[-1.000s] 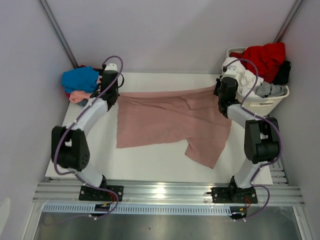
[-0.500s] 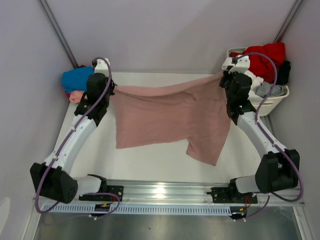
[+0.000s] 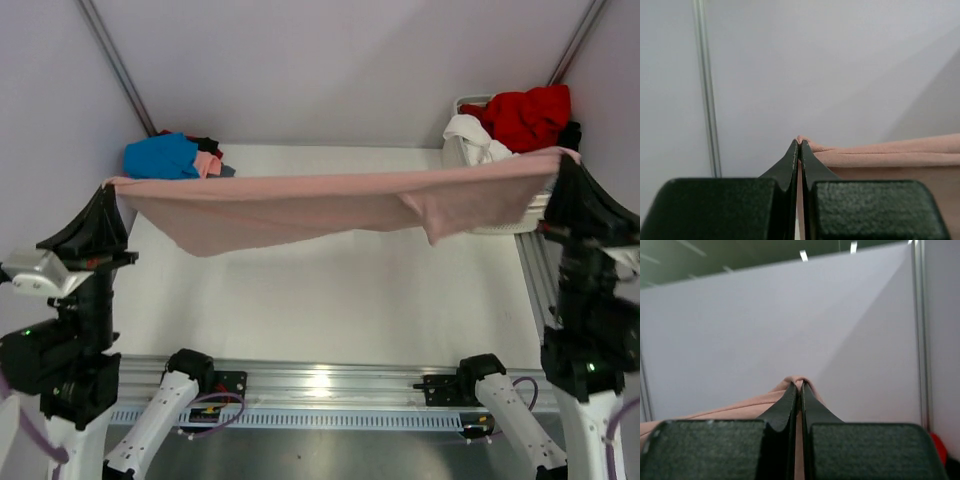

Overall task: Fold and stack the t-shirts
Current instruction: Flatten out the tshirt, then fold the flattened tshirt in 1/3 of the way

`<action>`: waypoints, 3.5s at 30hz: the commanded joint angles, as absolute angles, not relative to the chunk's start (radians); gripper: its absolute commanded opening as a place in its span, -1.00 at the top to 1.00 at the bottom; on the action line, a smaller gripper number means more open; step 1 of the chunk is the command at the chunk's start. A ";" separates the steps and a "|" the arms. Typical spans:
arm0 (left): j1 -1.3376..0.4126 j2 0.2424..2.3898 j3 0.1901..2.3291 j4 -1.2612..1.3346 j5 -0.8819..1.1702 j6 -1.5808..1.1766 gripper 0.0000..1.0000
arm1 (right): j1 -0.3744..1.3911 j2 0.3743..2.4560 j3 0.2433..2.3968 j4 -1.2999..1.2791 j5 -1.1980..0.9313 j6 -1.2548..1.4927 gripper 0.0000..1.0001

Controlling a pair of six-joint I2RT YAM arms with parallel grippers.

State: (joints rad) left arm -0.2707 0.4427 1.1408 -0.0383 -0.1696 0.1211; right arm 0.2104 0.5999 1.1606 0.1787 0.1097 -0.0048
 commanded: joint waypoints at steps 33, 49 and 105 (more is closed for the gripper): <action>-0.210 1.581 1.237 -0.075 -0.282 -0.057 0.99 | 0.130 1.661 0.917 0.703 0.276 0.087 1.00; -0.210 1.833 1.405 -0.133 -0.324 -0.048 0.99 | 0.121 1.983 1.166 0.699 0.310 0.037 1.00; -0.313 1.628 1.135 -0.394 -0.574 -0.202 0.99 | 0.061 2.040 1.287 0.531 0.353 0.092 1.00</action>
